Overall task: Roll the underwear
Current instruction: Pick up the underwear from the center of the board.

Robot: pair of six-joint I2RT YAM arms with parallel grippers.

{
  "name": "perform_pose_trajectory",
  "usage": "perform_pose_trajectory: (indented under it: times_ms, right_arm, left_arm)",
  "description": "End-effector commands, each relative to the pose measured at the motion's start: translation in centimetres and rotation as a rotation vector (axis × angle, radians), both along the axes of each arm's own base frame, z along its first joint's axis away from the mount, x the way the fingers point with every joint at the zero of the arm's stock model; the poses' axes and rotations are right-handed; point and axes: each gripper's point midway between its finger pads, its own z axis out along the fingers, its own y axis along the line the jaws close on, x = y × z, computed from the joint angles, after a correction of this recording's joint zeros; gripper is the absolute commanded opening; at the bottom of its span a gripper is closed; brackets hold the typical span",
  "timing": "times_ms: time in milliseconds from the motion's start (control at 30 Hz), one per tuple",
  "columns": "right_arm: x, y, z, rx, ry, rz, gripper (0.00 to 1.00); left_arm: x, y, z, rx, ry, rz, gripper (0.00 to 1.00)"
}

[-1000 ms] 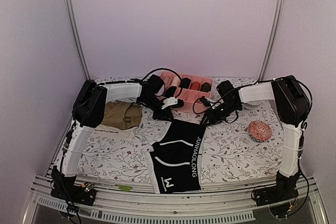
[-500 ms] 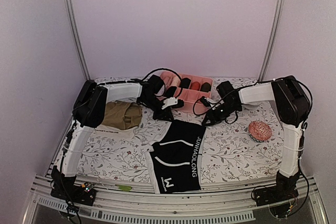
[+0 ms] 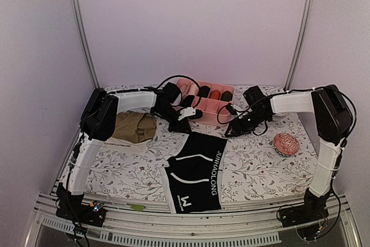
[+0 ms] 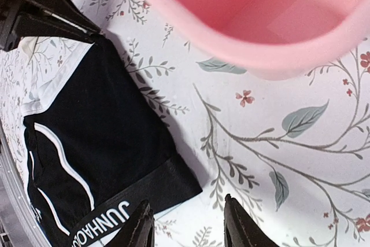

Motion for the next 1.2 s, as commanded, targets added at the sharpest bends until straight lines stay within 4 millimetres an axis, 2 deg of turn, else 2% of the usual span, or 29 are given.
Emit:
perform_pose_trajectory:
  times_ms: [0,100,300,500,800,967,1167]
  right_arm:
    - [0.8,-0.5,2.6,0.047,-0.099,-0.078,0.43]
    - [0.8,-0.4,2.5,0.080,-0.132,-0.094,0.46]
    - [0.7,-0.2,1.1,0.115,-0.149,-0.115,0.47]
    - [0.4,0.8,-0.4,0.129,-0.117,-0.100,0.45]
    - [-1.3,2.0,-3.3,0.120,-0.054,-0.057,0.40]
    - [-2.4,2.5,-3.7,0.114,-0.037,-0.027,0.30]
    - [-3.1,2.2,-3.1,0.105,-0.040,-0.020,0.10]
  left_arm:
    - [-0.4,-0.2,-0.8,0.006,0.018,-0.015,0.07]
    - [-0.4,-0.3,-0.7,0.003,0.017,-0.014,0.08]
    - [-0.5,-0.2,-0.9,0.003,0.030,-0.007,0.08]
    - [-0.7,-0.2,-0.9,0.002,0.037,-0.008,0.08]
    - [-0.7,0.0,-0.9,-0.001,0.037,-0.002,0.08]
    - [-0.8,0.4,-1.1,0.009,0.039,0.001,0.08]
    - [-0.7,0.6,-1.1,0.003,0.055,0.017,0.06]
